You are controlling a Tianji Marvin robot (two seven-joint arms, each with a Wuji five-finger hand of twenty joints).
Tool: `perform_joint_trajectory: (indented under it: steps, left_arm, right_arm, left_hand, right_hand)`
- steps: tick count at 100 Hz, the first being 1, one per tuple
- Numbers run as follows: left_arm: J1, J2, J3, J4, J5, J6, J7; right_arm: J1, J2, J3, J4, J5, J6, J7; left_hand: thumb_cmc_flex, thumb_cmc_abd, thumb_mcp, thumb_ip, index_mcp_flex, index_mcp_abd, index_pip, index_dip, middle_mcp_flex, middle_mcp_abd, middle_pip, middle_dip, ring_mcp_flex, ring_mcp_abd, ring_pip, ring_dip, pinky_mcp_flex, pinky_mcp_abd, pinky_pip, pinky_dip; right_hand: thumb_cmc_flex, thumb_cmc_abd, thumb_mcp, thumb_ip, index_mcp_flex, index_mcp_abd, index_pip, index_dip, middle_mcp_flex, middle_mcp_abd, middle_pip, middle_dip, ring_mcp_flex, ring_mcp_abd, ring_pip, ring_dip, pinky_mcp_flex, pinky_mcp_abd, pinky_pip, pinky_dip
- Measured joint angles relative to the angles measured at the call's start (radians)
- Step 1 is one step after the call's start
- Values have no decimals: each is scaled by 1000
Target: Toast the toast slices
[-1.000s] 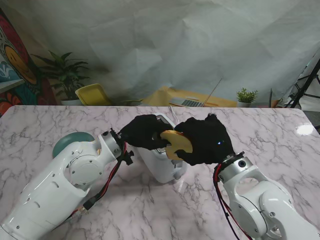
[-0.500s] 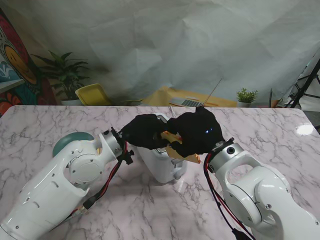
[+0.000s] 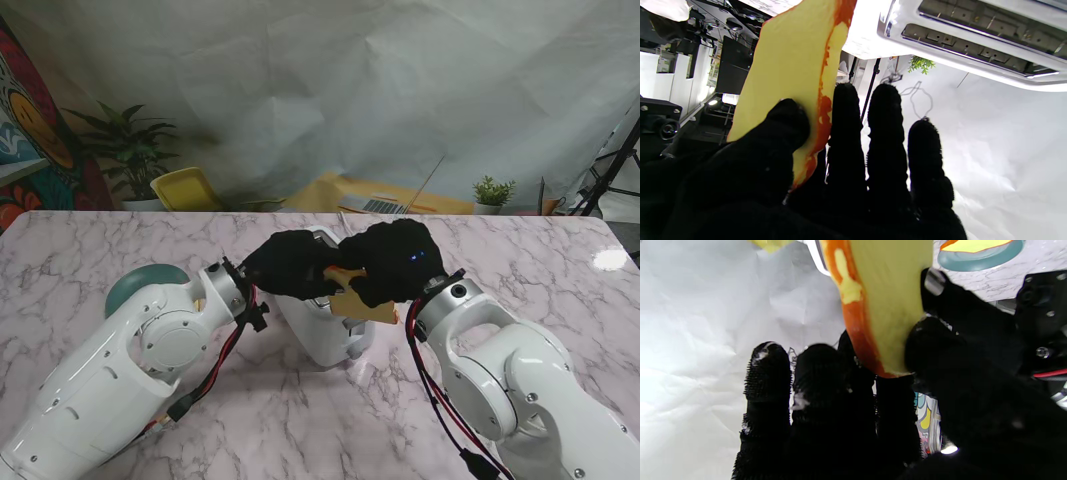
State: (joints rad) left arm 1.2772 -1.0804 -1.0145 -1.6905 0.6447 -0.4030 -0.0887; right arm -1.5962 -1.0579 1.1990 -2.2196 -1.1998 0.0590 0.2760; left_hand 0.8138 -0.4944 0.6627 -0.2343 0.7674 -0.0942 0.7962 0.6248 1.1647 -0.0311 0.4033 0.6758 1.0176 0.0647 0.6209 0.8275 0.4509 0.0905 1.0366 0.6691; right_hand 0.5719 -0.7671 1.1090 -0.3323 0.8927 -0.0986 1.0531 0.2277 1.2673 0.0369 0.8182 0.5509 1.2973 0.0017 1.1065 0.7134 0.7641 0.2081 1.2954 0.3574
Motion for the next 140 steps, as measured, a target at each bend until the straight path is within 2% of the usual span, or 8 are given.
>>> perform_joint_trajectory:
  steps: [18, 28, 47, 71, 84, 102, 119, 140]
  left_arm:
    - [-17, -5, 13, 7, 1, 47, 15]
    - [-31, -12, 16, 19, -4, 58, 30]
    - [-41, -20, 17, 30, -19, 64, 54]
    - [-29, -21, -4, 23, 7, 61, 60]
    - [-14, -21, -23, 8, 22, 65, 63]
    - [23, -21, -66, -24, 73, 85, 82]
    - [79, -21, -142, -68, 114, 101, 84]
    - [212, -17, -284, -150, 249, 105, 129]
  right_arm:
    - [27, 2, -14, 0, 17, 52, 38]
    - [55, 2, -29, 7, 33, 102, 51]
    - [92, 1, -27, 9, 20, 94, 116]
    - [109, -1, -37, 23, -9, 154, 98]
    - [128, -2, -64, 31, -26, 256, 100]
    - [151, -11, -116, 34, -30, 403, 87]
    - [185, -18, -180, 39, 7, 537, 51]
    - [224, -27, -241, 59, 49, 647, -8]
  left_hand:
    - [89, 65, -219, 70, -17, 1, -22, -30, -40, 3, -16, -18, -48, 2, -25, -10, -46, 1, -7, 0]
    - [99, 66, -239, 73, -18, 1, -22, -31, -49, 4, -16, -18, -52, 2, -28, -11, -49, 1, -19, 0]
    - [118, 80, -298, 83, -21, 1, -24, -60, -74, 4, -17, -39, -73, 2, -67, -49, -69, 1, -43, -1]
    - [140, 175, -452, 124, -81, 60, -114, -92, -269, 38, -52, -257, -199, 14, -204, -149, -152, 3, -130, -25]
    - [136, 240, -481, 144, -129, 125, -257, -94, -360, 65, -75, -291, -277, 29, -258, -201, -194, 6, -180, -37]
    - [36, 292, -417, 153, -192, 207, -428, -151, -495, 118, -150, -327, -400, 66, -305, -271, -255, 18, -244, -39]
    - [78, 411, -637, 170, -253, 254, -535, -174, -621, 156, -192, -351, -518, 93, -338, -324, -312, 26, -328, -62]
    - [69, 512, -671, 173, -378, 333, -650, -196, -853, 227, -265, -382, -778, 132, -404, -415, -433, 27, -535, -192]
  right_hand:
    - [-6, -40, 68, -37, 12, 1, 1, 37, 24, 7, 0, 35, 4, 0, 79, 25, 36, 0, 5, 0]
    - [-15, -69, 99, -47, 33, 1, 1, 37, 35, 8, 0, 36, 9, 0, 102, 59, 48, 0, 8, 0]
    - [-16, -80, 134, -65, 36, 1, 1, 49, 36, 11, 0, 46, 10, 0, 127, 84, 65, 0, 8, 0]
    - [-28, -81, 172, -79, 46, 13, 1, 71, 48, 11, 6, 72, 16, 0, 198, 118, 98, -2, 9, 0]
    - [-28, -81, 175, -79, 47, 29, 1, 72, 59, 11, 16, 83, 20, 0, 222, 130, 116, -10, 17, -4]
    - [-28, -112, 196, -86, 60, 46, 11, 72, 62, 12, 21, 84, 20, 0, 223, 132, 124, -12, 19, -4]
    - [-28, -122, 210, -86, 61, 60, 23, 71, 72, 13, 21, 84, 21, 1, 224, 132, 125, -21, 26, -4]
    - [-28, -131, 219, -86, 62, 63, 26, 70, 72, 14, 22, 84, 21, 1, 224, 132, 127, -21, 29, -4]
